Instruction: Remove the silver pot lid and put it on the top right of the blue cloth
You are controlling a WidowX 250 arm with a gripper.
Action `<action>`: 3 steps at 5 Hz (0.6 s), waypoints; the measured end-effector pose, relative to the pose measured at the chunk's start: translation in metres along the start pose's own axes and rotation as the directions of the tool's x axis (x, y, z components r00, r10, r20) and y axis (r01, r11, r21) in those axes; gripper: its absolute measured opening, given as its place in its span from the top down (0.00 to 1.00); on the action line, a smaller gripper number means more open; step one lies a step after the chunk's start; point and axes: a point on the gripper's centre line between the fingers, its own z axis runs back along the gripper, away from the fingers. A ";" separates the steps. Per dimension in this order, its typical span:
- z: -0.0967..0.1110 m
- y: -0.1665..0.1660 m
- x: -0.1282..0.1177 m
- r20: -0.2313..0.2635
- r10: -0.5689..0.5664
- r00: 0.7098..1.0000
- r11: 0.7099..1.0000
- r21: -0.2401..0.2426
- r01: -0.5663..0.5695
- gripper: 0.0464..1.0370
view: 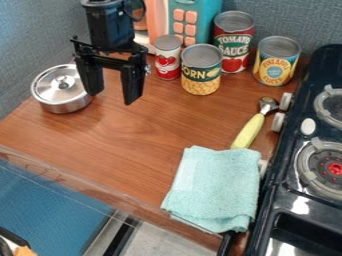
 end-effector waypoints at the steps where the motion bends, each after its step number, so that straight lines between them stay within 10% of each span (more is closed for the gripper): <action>1: -0.008 0.001 0.000 -0.025 -0.001 1.000 1.000 -0.007 0.001 0.04; 3: -0.012 0.049 0.008 -0.019 0.081 0.997 0.997 -0.010 -0.082 0.04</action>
